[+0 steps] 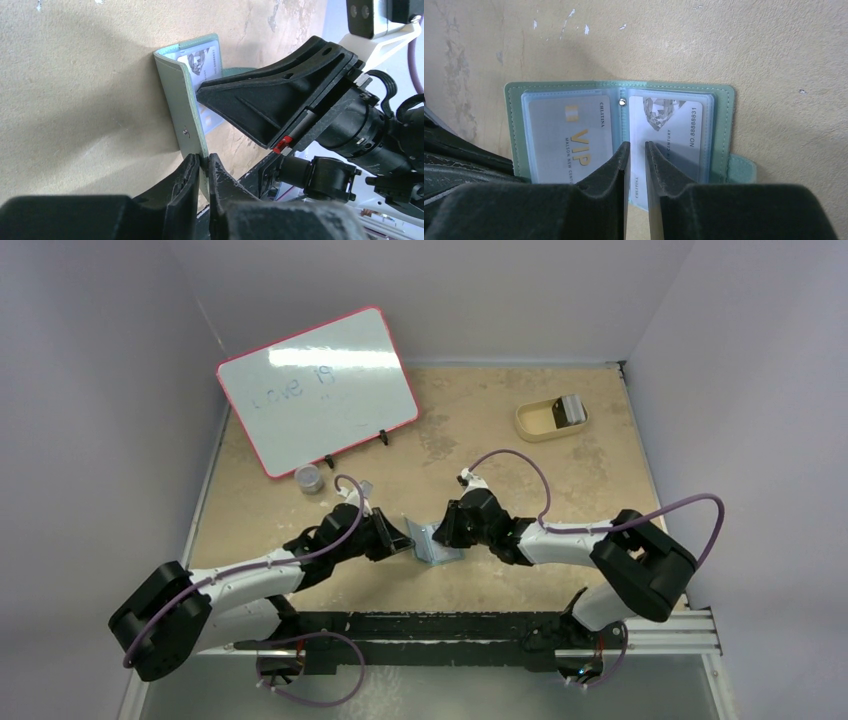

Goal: Put the credit cards into the card holder
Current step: Turn over the card slot in the card holder.

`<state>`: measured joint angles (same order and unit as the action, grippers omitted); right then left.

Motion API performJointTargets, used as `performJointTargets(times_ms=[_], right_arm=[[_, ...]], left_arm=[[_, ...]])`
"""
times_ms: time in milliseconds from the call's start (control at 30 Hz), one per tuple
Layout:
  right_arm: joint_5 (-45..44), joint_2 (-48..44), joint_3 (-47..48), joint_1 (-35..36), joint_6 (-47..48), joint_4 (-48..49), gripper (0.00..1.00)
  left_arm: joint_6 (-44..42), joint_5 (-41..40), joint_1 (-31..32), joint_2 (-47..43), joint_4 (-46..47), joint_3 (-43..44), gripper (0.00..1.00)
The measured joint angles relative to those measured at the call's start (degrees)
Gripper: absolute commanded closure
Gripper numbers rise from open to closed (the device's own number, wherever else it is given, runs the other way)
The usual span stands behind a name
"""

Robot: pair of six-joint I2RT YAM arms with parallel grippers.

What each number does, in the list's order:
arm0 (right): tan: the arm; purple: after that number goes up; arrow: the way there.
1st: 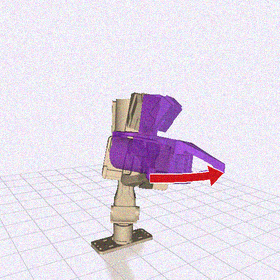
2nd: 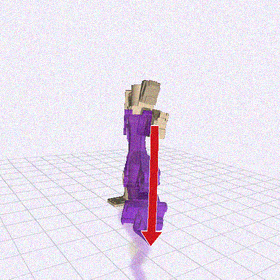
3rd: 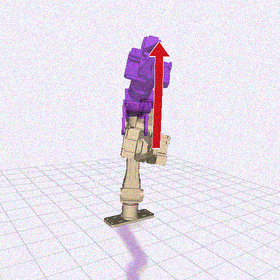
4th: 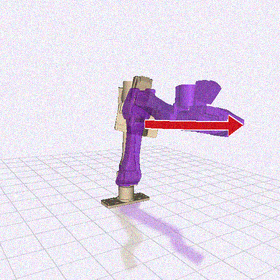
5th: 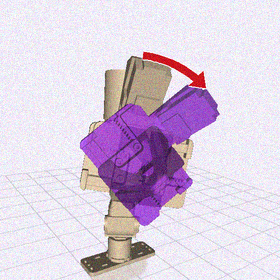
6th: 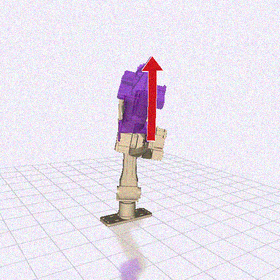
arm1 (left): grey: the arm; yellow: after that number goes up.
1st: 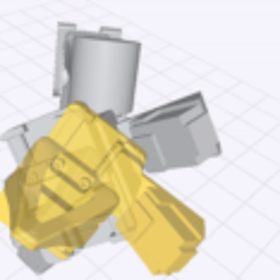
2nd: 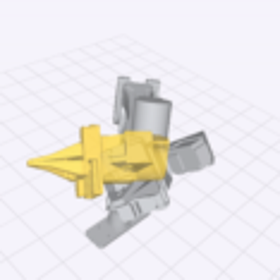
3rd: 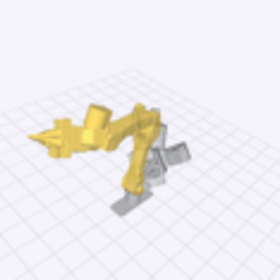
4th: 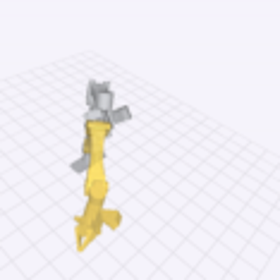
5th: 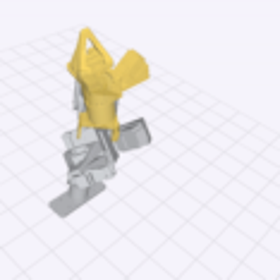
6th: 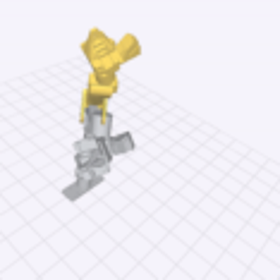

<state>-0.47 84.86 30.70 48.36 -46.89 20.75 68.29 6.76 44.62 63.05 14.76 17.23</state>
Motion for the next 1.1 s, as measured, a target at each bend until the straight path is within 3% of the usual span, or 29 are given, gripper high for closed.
performJointTargets(times_ms=[67, 533, 1100], right_arm=[[0.04, 0.07, -0.09, 0.00, -0.02, 0.26, 0.80], [2.80, 1.79, -0.72, 0.00, -1.07, 4.39, 0.76], [3.02, -8.66, 2.23, 0.57, -0.50, -5.20, 0.49]], left_arm=[[-0.04, 0.07, 0.00, 0.09, 0.44, 0.00, 0.99], [-0.50, 1.18, 0.00, 0.79, 3.52, -0.22, 1.00], [-2.03, 0.92, 0.00, 1.44, 1.64, -0.20, 1.00]])
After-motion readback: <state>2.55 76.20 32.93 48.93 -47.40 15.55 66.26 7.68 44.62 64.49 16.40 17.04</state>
